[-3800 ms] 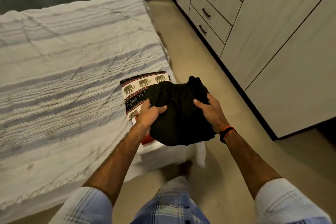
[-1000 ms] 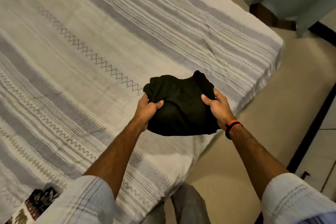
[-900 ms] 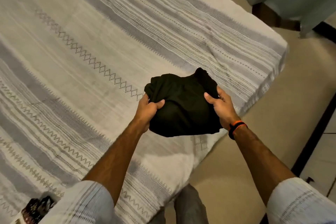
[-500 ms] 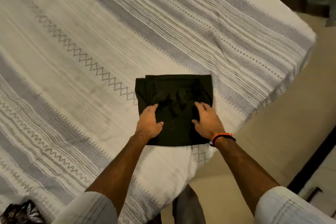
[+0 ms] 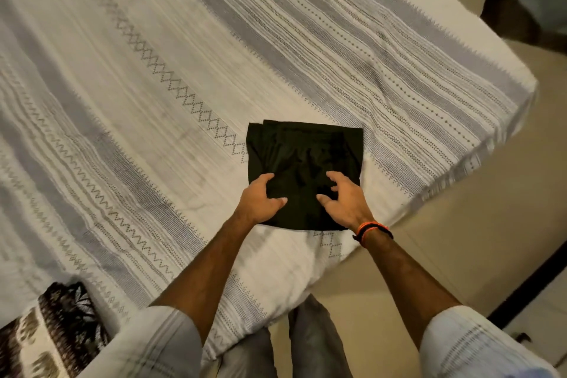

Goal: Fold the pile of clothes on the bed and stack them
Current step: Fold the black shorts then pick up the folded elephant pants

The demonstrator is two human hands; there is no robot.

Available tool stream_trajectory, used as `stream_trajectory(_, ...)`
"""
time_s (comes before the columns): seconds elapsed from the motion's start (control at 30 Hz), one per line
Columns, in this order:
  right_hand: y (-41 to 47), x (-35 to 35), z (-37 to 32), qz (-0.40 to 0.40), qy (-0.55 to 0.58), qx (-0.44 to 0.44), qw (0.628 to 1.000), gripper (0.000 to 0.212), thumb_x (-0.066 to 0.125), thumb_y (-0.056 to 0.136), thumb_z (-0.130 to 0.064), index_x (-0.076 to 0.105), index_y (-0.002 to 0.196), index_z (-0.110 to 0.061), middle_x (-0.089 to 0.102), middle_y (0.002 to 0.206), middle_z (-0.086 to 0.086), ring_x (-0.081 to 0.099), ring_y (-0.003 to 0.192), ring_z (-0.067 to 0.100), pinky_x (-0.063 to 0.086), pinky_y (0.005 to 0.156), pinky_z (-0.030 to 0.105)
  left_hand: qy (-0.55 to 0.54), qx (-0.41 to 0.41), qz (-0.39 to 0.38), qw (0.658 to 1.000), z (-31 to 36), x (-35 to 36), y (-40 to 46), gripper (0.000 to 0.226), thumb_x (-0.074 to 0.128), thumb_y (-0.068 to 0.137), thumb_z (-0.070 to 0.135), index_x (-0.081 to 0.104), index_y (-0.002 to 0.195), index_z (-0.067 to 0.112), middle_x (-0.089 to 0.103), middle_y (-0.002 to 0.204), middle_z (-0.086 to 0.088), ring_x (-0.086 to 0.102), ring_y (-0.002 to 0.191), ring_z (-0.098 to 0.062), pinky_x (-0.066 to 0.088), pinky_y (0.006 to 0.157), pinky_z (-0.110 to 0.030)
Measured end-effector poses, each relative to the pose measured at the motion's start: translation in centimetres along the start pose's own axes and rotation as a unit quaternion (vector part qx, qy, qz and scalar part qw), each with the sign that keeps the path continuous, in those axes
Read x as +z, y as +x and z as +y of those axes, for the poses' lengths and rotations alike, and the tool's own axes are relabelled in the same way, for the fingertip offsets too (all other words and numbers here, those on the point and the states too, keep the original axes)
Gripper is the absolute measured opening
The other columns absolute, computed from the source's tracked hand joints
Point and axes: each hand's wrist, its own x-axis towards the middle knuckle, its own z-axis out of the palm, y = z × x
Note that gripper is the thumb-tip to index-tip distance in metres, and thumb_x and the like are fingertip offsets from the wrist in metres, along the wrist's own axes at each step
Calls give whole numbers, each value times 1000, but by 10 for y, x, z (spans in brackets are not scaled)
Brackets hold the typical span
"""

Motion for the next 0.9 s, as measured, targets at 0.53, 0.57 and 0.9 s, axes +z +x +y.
stream_trajectory(0.53,-162,122,-91,4,45,-86,995,53,70,90,-21,48,137,-11,59,131,5,57,94,11,44,73,14,-195,-7,109,975,-160,-88,-186,60,73,88,24,47,140,13,48,142,-8,52,125,-22,45,105,-40)
stream_trajectory(0.57,-173,136,-95,5,52,-88,995,51,71,90,-21,50,135,-11,60,130,5,58,94,11,44,71,13,-202,-4,110,973,-176,-91,-196,60,73,88,25,47,140,13,48,142,-8,51,125,-21,44,106,-41)
stream_trajectory(0.9,-294,284,-141,-46,59,-131,989,47,73,89,-23,53,130,-14,63,121,2,63,96,16,50,76,20,-258,-25,149,954,-354,-116,-308,60,73,89,26,47,140,10,49,140,-9,52,123,-21,46,102,-37)
